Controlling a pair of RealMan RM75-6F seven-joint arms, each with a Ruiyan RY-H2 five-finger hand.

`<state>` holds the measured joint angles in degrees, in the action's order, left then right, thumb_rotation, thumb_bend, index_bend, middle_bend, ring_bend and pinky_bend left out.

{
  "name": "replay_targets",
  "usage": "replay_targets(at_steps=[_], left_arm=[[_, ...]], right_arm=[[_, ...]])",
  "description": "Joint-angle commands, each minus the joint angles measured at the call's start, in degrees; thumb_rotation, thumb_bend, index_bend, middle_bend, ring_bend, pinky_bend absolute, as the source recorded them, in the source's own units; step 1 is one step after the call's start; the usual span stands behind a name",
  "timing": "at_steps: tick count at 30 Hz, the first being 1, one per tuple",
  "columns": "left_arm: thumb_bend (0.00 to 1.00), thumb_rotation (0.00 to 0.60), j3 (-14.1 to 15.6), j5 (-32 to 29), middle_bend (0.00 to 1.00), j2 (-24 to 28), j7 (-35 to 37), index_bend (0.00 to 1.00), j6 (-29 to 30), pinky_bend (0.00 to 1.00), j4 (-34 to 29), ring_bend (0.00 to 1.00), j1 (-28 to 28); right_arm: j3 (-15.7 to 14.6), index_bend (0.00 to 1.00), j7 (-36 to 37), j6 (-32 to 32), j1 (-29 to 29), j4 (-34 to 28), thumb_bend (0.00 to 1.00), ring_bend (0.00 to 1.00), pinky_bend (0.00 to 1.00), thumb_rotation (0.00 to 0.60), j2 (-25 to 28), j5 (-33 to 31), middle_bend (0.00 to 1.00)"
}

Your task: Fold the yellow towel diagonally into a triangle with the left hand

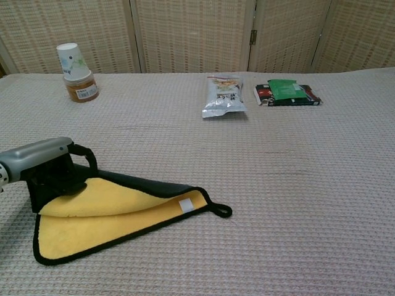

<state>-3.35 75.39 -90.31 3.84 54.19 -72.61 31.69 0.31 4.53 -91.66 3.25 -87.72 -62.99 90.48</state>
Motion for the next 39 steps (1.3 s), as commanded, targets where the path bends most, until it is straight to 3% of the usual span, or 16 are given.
replay_targets(at_steps=[1,6,12,20,28,39], left_arm=[[0.45,0.6,0.02,-0.03,1.0,-0.05,-0.03,0.44,-0.32,1.0,0.19,1.0,0.11],[0.45,0.6,-0.08,0.58,1.0,-0.11,-0.12,0.45,0.46,1.0,0.02,1.0,-0.03],[0.46,0.6,0.46,1.85,1.0,-0.52,0.66,0.64,1.17,1.0,0.21,1.0,-0.36],[0.46,0.6,0.61,2.83,1.0,-0.65,1.31,0.65,2.11,1.0,0.23,1.0,-0.71],[0.46,0.6,1.54,5.0,1.0,1.25,0.33,0.69,6.02,1.0,-3.65,1.0,-2.45],[0.46,0.6,6.75,9.9,1.0,4.27,-2.6,0.69,13.98,1.0,-11.25,1.0,-8.32]], right_arm=[[-0.02,0.0,-0.01,0.1,-0.02,0.01,0.46,0.0,0.0,0.6,-0.01,0.0,0.0],[0.02,0.0,0.07,0.09,-0.01,0.02,0.46,0.0,0.0,0.6,0.04,0.0,0.0],[0.08,0.0,0.28,-0.49,0.25,0.07,0.46,0.0,0.0,0.6,0.09,0.15,0.0],[-0.03,0.0,0.42,-1.27,0.6,0.17,0.46,0.0,0.0,0.6,0.1,0.68,0.0],[-0.09,0.0,0.61,-1.56,0.68,0.28,0.46,0.0,0.0,0.6,0.11,1.12,0.0],[-0.66,0.0,1.5,-2.98,1.13,0.37,0.46,0.0,0.0,0.6,0.37,2.92,0.0]])
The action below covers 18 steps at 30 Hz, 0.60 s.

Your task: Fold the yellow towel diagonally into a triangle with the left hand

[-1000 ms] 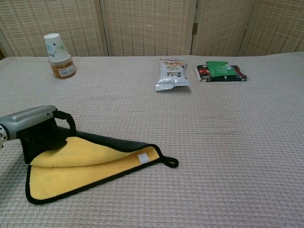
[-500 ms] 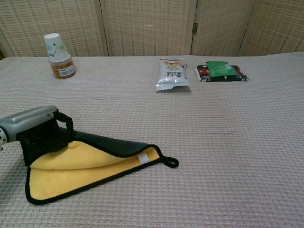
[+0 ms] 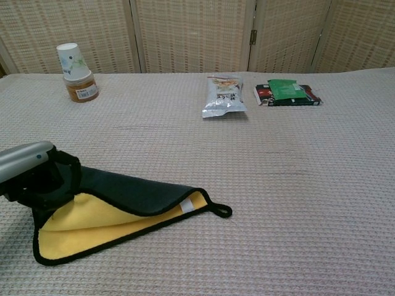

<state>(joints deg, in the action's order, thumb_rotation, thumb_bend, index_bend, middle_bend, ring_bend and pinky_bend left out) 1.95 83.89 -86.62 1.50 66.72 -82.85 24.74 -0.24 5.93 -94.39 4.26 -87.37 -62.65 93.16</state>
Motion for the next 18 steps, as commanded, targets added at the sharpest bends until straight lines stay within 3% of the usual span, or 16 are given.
replay_targets(at_steps=[1,7,11,18], left_arm=[[0.46,0.6,2.24,2.32,1.0,0.72,-0.09,0.69,2.41,1.0,-1.33,1.0,-2.09],[0.46,0.6,5.63,6.87,1.0,1.7,1.09,0.65,6.44,1.0,-2.54,1.0,-4.99],[0.46,0.6,7.35,9.55,1.0,2.36,1.78,0.56,8.54,1.0,-2.81,1.0,-6.41],[0.46,0.6,8.72,12.1,1.0,2.94,3.35,0.51,10.68,1.0,-2.39,1.0,-8.11]], right_arm=[[-0.18,0.0,0.12,-0.45,0.19,0.04,0.46,0.0,0.0,0.6,0.01,0.46,0.0],[-0.47,0.0,-0.05,-0.77,0.25,-0.04,0.46,0.0,0.0,0.6,-0.14,1.28,0.0],[-0.57,0.0,-0.28,-0.66,0.14,-0.14,0.46,0.0,0.0,0.6,-0.25,1.6,0.0],[-0.66,0.0,-0.67,-0.17,-0.12,-0.26,0.46,0.0,0.0,0.6,-0.41,1.74,0.0]])
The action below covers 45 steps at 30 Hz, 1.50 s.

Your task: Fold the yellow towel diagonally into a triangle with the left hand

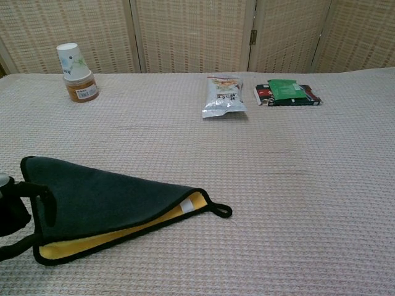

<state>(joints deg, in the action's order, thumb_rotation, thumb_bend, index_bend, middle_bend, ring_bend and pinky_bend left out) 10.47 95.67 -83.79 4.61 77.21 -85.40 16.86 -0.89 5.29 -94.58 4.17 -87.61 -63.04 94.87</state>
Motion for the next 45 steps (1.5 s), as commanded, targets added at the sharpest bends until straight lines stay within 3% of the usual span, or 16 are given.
replay_targets(at_steps=[1,11,21,22,24,26,27,29,32,38,45], left_arm=[[0.45,0.6,0.32,0.45,1.0,0.16,0.29,0.51,0.15,1.0,0.22,1.0,-0.34],[0.45,0.6,0.05,0.53,1.0,0.15,1.88,0.53,0.55,1.0,1.58,1.0,-1.64],[0.46,0.6,-7.31,-1.82,0.98,-0.16,4.11,0.43,1.85,1.0,4.73,0.99,0.69],[0.45,0.6,-7.65,-1.67,0.9,0.31,2.79,0.41,2.23,0.94,5.13,0.91,0.75],[0.41,0.6,-8.18,-2.38,0.58,2.45,-1.5,0.31,2.04,0.63,4.82,0.58,0.7],[0.36,0.6,-9.37,-3.4,0.34,4.5,-5.6,0.23,3.55,0.34,4.28,0.33,0.02],[0.34,0.6,-9.94,-3.82,0.27,5.22,-6.44,0.21,4.79,0.23,4.1,0.25,-0.54],[0.33,0.6,-10.95,-4.27,0.2,6.82,-6.29,0.21,8.31,0.13,4.08,0.15,-2.13],[0.32,0.6,-11.4,-4.83,0.16,9.3,-3.86,0.21,12.54,0.08,3.97,0.09,-4.75],[0.3,0.6,-10.69,-7.63,0.07,13.73,-3.21,0.14,15.63,0.04,1.83,0.01,-9.47],[0.29,0.6,-8.19,-6.46,0.07,17.17,-2.85,0.12,14.47,0.04,-1.74,0.01,-11.38]], right_arm=[[-0.01,0.0,-0.05,0.03,-0.04,-0.05,0.46,0.0,0.0,0.6,-0.02,0.06,0.0],[-0.09,0.0,-0.13,0.27,-0.19,-0.05,0.46,0.0,0.0,0.6,-0.02,0.15,0.0],[0.01,0.0,-0.34,1.34,-0.9,0.08,0.46,0.0,0.0,0.6,-0.26,0.06,0.0],[0.06,0.0,-0.38,1.56,-1.03,0.14,0.46,0.0,0.0,0.6,-0.3,-0.05,0.0],[0.06,0.0,-0.36,2.22,-1.35,0.17,0.46,0.0,0.0,0.6,-0.34,-0.21,0.0],[0.04,0.0,-0.58,2.82,-1.69,0.18,0.46,0.0,0.0,0.6,-0.4,-0.22,0.0],[0.03,0.0,-0.66,3.04,-1.85,0.14,0.46,0.0,0.0,0.6,-0.44,-0.16,0.0],[0.04,0.0,-1.06,3.63,-2.28,0.06,0.46,0.0,0.0,0.6,-0.58,-0.06,0.0],[0.11,0.0,-2.06,4.91,-3.15,-0.14,0.46,0.0,0.0,0.6,-1.01,0.04,0.0],[0.45,0.0,-4.52,8.46,-5.57,-0.56,0.46,0.0,0.0,0.6,-2.33,-0.02,0.0],[1.14,0.0,-6.72,11.5,-7.75,-0.92,0.46,0.0,0.0,0.6,-3.54,-1.07,0.0]])
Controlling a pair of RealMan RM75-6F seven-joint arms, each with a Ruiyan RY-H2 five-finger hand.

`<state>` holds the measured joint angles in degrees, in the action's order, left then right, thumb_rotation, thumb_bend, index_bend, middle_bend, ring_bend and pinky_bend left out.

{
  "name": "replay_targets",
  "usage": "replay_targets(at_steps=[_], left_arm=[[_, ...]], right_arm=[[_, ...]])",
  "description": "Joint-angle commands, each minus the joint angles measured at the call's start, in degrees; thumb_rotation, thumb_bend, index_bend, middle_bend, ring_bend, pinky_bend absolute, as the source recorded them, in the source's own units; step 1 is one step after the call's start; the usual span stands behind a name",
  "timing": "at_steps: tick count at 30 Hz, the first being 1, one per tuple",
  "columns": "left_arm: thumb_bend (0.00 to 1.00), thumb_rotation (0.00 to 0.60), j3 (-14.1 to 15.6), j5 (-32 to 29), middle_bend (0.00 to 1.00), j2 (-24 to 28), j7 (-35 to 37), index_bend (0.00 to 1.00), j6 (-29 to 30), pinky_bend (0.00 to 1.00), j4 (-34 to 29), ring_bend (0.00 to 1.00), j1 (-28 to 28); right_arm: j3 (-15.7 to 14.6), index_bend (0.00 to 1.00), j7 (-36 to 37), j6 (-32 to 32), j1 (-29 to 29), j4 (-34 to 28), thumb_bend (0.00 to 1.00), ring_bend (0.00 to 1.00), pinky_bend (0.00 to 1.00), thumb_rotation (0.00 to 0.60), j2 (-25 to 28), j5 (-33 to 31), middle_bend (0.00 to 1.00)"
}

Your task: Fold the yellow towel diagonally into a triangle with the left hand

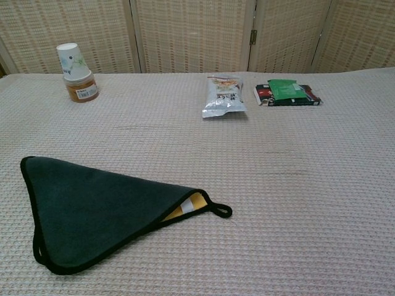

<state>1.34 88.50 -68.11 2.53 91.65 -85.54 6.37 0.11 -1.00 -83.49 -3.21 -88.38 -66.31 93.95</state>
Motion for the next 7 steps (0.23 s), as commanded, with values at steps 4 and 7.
replay_targets(at_steps=[4,7], left_arm=[[0.29,0.6,1.27,0.96,0.07,1.86,-1.45,0.12,-0.17,0.04,-2.51,0.02,-1.62],[0.29,0.6,1.8,1.02,0.07,2.29,-0.78,0.12,-1.97,0.05,-2.97,0.04,-1.4]], right_arm=[[-0.08,0.0,-0.93,0.69,-0.83,-0.44,0.46,0.0,0.0,0.6,-0.47,0.13,0.0],[-0.19,0.0,-1.01,0.47,-0.94,-0.58,0.46,0.0,0.0,0.6,-0.46,0.37,0.0]])
